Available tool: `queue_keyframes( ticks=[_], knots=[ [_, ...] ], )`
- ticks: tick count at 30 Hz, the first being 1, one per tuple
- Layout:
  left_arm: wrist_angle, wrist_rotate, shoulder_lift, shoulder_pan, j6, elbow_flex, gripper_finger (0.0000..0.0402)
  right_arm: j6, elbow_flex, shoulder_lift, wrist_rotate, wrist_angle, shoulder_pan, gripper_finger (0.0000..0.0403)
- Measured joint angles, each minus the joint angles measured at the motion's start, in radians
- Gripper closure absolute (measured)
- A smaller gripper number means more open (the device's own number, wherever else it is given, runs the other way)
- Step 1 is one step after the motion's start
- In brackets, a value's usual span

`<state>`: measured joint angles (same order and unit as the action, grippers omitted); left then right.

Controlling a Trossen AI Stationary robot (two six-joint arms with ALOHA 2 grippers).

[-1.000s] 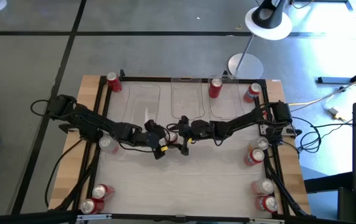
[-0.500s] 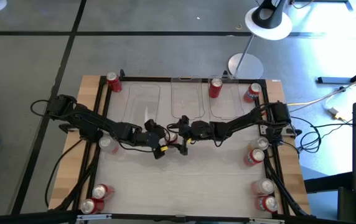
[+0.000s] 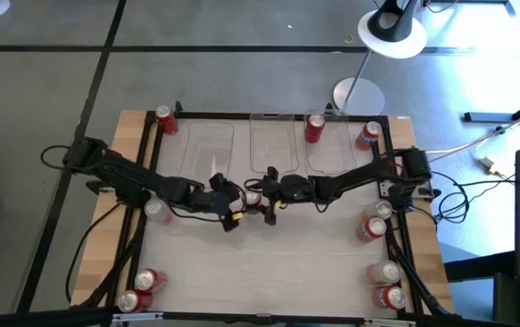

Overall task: Sort soda cans
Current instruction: Put the top middle red black soda can into the right transparent bin

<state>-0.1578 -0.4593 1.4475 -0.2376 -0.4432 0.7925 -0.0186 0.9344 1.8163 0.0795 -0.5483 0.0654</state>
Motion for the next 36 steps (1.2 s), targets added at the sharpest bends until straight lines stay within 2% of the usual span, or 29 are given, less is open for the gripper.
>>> queue_keyframes(
  ticks=[7, 11, 14, 21, 24, 36],
  knots=[
    [-0.08, -0.001, -0.127, -0.023, -0.016, 0.0, 0.0054, 0.001, 0.0, -0.213, 0.003, 0.229, 0.0, 0.0123],
    [-0.126, -0.003, -0.171, -0.021, -0.028, 0.0, 0.0054, 0.008, 0.0, -0.371, 0.058, 0.366, 0.0, 0.0123],
    [-0.138, -0.004, -0.187, -0.021, -0.045, 0.0, 0.0054, 0.024, 0.0, -0.495, 0.135, 0.474, 0.0, 0.0123],
    [-0.142, -0.005, -0.189, -0.015, -0.078, 0.0, 0.0054, 0.007, -0.008, -0.748, 0.421, 0.746, -0.057, 0.0123],
    [-0.14, -0.043, -0.189, -0.013, -0.074, 0.0, 0.0054, -0.026, -0.064, -0.798, 0.494, 0.759, -0.135, 0.0123],
    [-0.139, -0.054, -0.188, 0.012, -0.088, 0.0, 0.0054, -0.181, -0.321, -0.79, 0.495, 0.601, -0.423, 0.0123]
  ],
)
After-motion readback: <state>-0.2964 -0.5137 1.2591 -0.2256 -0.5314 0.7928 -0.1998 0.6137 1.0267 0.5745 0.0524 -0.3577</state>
